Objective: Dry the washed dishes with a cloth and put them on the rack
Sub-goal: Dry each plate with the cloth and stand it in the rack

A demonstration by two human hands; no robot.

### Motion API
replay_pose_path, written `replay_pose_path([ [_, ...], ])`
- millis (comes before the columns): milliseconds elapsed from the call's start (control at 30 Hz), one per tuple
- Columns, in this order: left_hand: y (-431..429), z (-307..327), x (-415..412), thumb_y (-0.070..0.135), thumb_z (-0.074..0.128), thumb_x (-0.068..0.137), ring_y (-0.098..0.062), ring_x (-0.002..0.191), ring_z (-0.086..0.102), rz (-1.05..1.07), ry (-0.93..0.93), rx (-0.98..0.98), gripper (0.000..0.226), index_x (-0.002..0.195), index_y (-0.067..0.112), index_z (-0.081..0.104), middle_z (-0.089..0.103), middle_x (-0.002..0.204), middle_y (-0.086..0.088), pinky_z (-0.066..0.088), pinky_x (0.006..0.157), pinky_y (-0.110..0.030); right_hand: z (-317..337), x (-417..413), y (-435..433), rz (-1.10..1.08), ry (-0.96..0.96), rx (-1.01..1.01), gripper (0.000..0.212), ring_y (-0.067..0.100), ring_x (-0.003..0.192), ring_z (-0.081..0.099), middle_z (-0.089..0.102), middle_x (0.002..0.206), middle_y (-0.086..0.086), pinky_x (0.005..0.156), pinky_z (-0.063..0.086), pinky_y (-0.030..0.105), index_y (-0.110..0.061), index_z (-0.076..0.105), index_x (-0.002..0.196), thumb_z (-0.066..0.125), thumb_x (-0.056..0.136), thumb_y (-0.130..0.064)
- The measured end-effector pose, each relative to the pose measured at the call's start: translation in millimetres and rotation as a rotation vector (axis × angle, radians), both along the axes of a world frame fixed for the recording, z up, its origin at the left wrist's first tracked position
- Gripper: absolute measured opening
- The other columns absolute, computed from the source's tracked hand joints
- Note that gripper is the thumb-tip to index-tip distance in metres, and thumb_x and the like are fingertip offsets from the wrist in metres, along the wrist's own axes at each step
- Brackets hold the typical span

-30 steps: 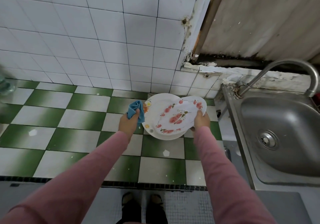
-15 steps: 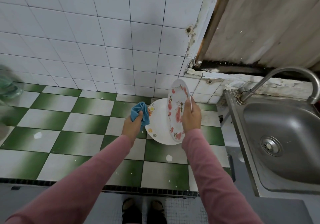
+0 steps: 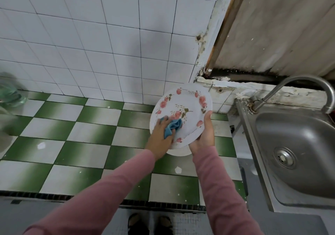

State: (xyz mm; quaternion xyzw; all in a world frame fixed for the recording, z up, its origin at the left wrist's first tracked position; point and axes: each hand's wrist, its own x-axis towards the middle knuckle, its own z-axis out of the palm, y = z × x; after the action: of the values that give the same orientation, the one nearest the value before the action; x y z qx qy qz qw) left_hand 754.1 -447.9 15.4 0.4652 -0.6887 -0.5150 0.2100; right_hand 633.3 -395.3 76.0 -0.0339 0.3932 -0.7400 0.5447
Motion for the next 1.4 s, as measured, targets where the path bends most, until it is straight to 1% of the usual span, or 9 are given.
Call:
replay_pose_path([
  [200, 9.7, 22.8, -24.4, 0.036, 0.044, 0.102, -0.009, 0.150, -0.005, -0.192, 0.061, -0.306, 0.061, 0.155, 0.027, 0.015, 0.004, 0.165, 0.008, -0.001, 0.124, -0.036, 7.2, 15.3, -9.0, -0.015, -0.044, 0.021, 0.064, 0.033, 0.120, 0.058, 0.050, 0.144, 0.023, 0.114, 0.036, 0.048, -0.003, 0.056, 0.130, 0.033, 0.100, -0.055],
  [367, -54.6, 38.0, -20.6, 0.034, 0.041, 0.104, -0.018, 0.152, -0.010, 0.036, -0.039, -0.314, 0.063, 0.155, 0.032, 0.006, -0.013, 0.164, 0.007, 0.003, 0.124, -0.046, 17.1, 17.0, 7.5, 0.063, -0.075, -0.053, 0.056, 0.035, 0.116, 0.064, 0.067, 0.125, 0.016, 0.104, 0.046, 0.051, -0.014, 0.063, 0.125, 0.039, 0.097, -0.056],
  [500, -29.6, 37.6, -24.0, 0.029, 0.046, 0.102, -0.018, 0.152, 0.003, -0.091, 0.062, -0.306, 0.064, 0.156, 0.026, 0.011, 0.005, 0.165, 0.005, 0.010, 0.124, -0.045, 26.5, 12.5, -3.0, 0.014, -0.045, -0.106, 0.059, 0.036, 0.123, 0.059, 0.063, 0.131, 0.019, 0.109, 0.042, 0.052, -0.011, 0.061, 0.128, 0.042, 0.096, -0.057],
  [600, -7.2, 33.1, -29.8, 0.035, 0.040, 0.100, -0.010, 0.151, -0.011, -0.285, 0.046, -0.438, 0.064, 0.157, 0.025, 0.011, -0.002, 0.165, 0.009, -0.005, 0.122, -0.030, 26.1, 8.2, -11.5, -0.020, -0.037, -0.093, 0.070, 0.036, 0.128, 0.055, 0.054, 0.142, 0.021, 0.110, 0.040, 0.052, -0.007, 0.051, 0.140, 0.043, 0.093, -0.059],
  [733, -58.0, 42.9, -30.5, 0.030, 0.042, 0.103, -0.016, 0.151, -0.012, -0.164, -0.018, -0.472, 0.065, 0.157, 0.026, 0.007, -0.009, 0.165, 0.005, 0.002, 0.124, -0.047, 24.2, 14.4, -2.9, 0.084, -0.021, -0.138, 0.062, 0.034, 0.123, 0.059, 0.062, 0.133, 0.017, 0.107, 0.045, 0.050, -0.012, 0.056, 0.136, 0.039, 0.097, -0.057],
  [833, -70.4, 63.3, -29.7, 0.024, 0.039, 0.105, -0.020, 0.152, -0.007, -0.025, 0.001, -0.315, 0.063, 0.156, 0.020, 0.002, -0.006, 0.165, -0.002, 0.005, 0.124, -0.045, 28.2, 19.9, -2.9, 0.124, 0.086, -0.070, 0.065, 0.032, 0.118, 0.064, 0.067, 0.126, 0.014, 0.106, 0.046, 0.050, -0.014, 0.059, 0.133, 0.042, 0.091, -0.062],
  [1033, -6.1, 61.5, -28.3, 0.039, 0.042, 0.097, -0.009, 0.151, 0.011, -0.217, 0.294, -0.334, 0.068, 0.157, 0.022, 0.015, 0.014, 0.164, 0.007, 0.013, 0.124, -0.042, 42.8, 9.7, -19.2, 0.065, 0.383, 0.062, 0.073, 0.019, 0.110, 0.069, 0.072, 0.118, 0.001, 0.104, 0.050, 0.046, -0.021, 0.062, 0.128, 0.044, 0.079, -0.072],
  [1233, -53.7, 78.9, -35.3, 0.051, 0.042, 0.099, -0.021, 0.152, 0.010, 0.152, 0.278, -0.319, 0.070, 0.155, 0.034, 0.004, 0.006, 0.165, 0.001, 0.013, 0.124, -0.046, 36.9, 17.3, -9.6, 0.212, 0.406, 0.024, 0.069, 0.028, 0.111, 0.068, 0.072, 0.116, 0.011, 0.101, 0.050, 0.051, -0.018, 0.062, 0.123, 0.040, 0.083, -0.070],
  [1400, -0.3, 57.1, -32.9, 0.031, 0.031, 0.104, -0.010, 0.151, -0.011, -0.238, 0.213, -0.556, 0.061, 0.155, 0.028, -0.003, -0.013, 0.164, 0.012, -0.004, 0.123, -0.032, 31.5, 13.3, -6.3, 0.145, 0.323, 0.030, 0.062, 0.022, 0.112, 0.068, 0.071, 0.120, 0.004, 0.097, 0.051, 0.043, -0.022, 0.060, 0.129, 0.041, 0.089, -0.065],
])
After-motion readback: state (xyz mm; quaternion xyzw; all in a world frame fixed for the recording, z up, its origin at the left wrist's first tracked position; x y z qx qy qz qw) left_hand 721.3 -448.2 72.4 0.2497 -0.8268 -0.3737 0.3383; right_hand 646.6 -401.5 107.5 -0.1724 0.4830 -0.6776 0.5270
